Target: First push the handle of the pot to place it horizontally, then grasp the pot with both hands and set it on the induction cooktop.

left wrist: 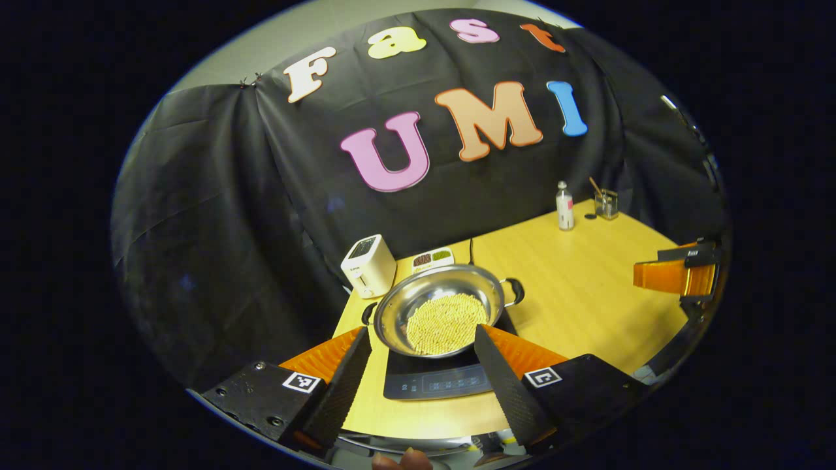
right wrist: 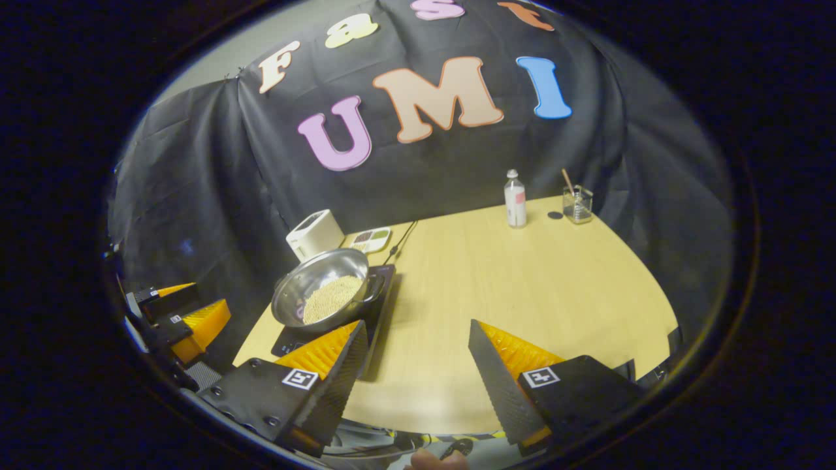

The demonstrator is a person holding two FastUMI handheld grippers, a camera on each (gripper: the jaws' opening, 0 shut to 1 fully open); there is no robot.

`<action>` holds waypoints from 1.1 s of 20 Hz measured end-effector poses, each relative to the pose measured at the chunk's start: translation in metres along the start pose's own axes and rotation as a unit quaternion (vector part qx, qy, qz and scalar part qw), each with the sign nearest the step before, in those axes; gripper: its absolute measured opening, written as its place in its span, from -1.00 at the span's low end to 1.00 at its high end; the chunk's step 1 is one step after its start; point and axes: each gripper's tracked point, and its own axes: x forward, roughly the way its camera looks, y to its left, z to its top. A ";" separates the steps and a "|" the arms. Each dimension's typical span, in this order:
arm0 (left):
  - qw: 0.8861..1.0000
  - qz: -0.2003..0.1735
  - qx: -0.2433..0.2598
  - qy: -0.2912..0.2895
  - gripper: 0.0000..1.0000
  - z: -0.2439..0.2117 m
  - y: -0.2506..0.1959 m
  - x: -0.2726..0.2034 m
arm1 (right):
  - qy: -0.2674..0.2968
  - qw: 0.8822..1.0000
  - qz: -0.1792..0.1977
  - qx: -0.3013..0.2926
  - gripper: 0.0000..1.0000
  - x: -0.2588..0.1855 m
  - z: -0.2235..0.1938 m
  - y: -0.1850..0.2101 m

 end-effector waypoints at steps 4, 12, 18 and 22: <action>0.996 -0.004 -0.054 -0.068 0.95 0.070 -0.003 -0.019 | -0.065 0.998 -0.002 -0.005 0.94 -0.039 0.053 0.005; 0.963 -0.037 -0.120 -0.237 1.00 0.179 0.011 -0.091 | -0.248 0.968 -0.023 -0.042 0.93 -0.157 0.163 0.027; 0.959 -0.087 -0.108 -0.245 1.00 0.159 -0.002 -0.104 | -0.275 0.956 -0.074 -0.071 0.86 -0.207 0.149 0.023; 0.953 -0.073 -0.104 -0.273 0.93 0.161 0.019 -0.123 | -0.268 0.956 -0.095 -0.068 0.87 -0.223 0.135 0.028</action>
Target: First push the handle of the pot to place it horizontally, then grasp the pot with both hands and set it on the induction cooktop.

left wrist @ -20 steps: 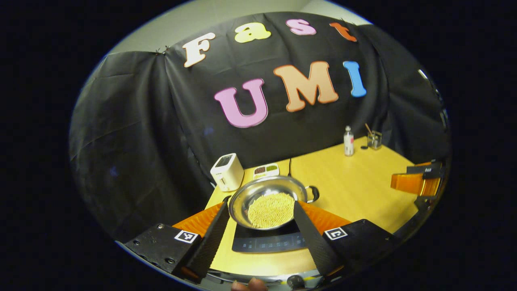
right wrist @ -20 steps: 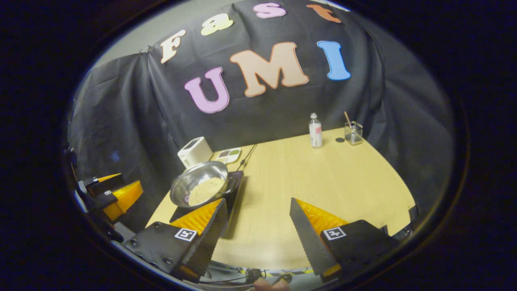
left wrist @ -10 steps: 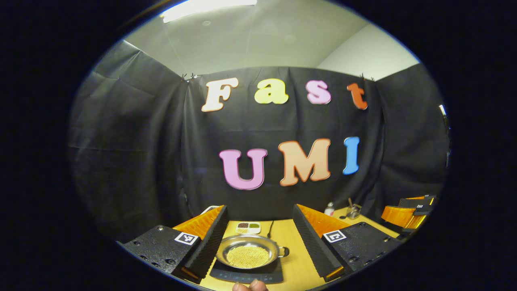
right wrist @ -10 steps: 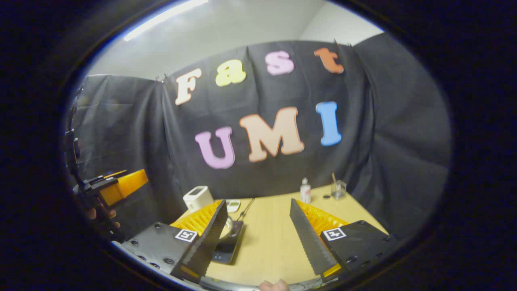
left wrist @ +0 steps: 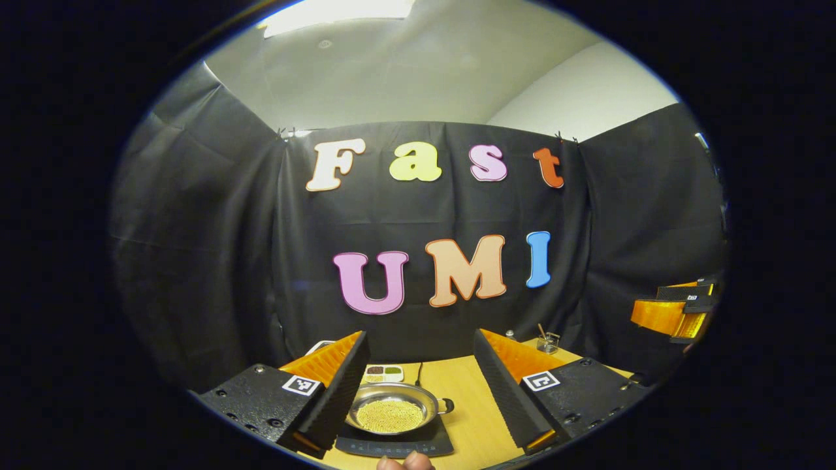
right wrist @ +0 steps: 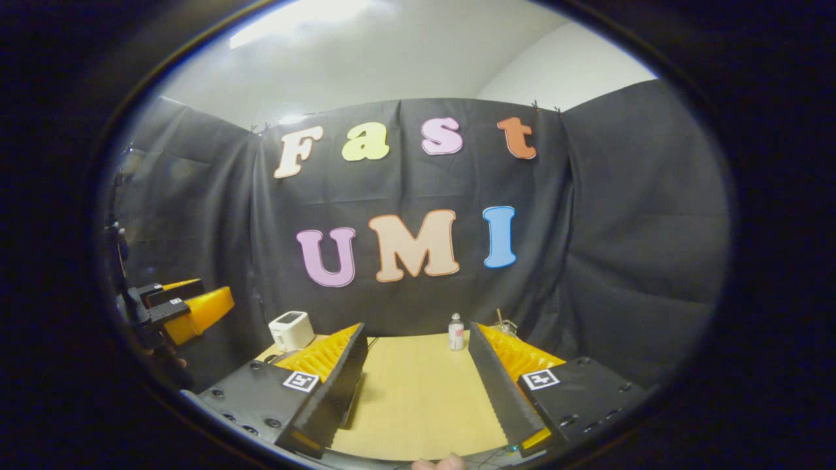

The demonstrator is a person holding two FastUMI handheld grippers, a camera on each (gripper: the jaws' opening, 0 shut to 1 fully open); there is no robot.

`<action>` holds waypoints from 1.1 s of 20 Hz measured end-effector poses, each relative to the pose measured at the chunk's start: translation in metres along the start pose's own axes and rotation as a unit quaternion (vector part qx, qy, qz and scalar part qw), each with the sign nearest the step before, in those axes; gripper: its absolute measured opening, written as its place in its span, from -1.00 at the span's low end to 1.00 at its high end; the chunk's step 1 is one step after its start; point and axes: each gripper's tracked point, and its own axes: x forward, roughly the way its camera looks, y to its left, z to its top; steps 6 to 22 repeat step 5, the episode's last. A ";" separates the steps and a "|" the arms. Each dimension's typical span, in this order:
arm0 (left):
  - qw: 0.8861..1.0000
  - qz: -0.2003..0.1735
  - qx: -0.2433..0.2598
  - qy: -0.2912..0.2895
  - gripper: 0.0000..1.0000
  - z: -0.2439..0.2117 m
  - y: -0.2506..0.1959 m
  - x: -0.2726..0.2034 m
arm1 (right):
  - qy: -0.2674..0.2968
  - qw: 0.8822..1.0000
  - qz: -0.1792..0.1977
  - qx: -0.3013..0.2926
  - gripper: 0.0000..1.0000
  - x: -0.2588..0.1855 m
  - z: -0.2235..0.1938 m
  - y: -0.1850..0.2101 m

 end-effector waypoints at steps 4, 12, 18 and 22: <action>0.999 0.005 0.036 -0.005 0.99 -0.001 0.009 -0.013 | -0.002 1.000 0.008 -0.002 0.87 0.000 -0.002 0.007; 0.999 0.009 0.036 -0.002 0.99 0.000 0.010 -0.014 | -0.001 1.000 0.008 0.000 0.87 -0.001 -0.003 0.007; 0.999 0.009 0.036 -0.002 0.99 0.000 0.010 -0.014 | -0.001 1.000 0.008 0.000 0.87 -0.001 -0.003 0.007; 0.999 0.009 0.036 -0.002 0.99 0.000 0.010 -0.014 | -0.001 1.000 0.008 0.000 0.87 -0.001 -0.003 0.007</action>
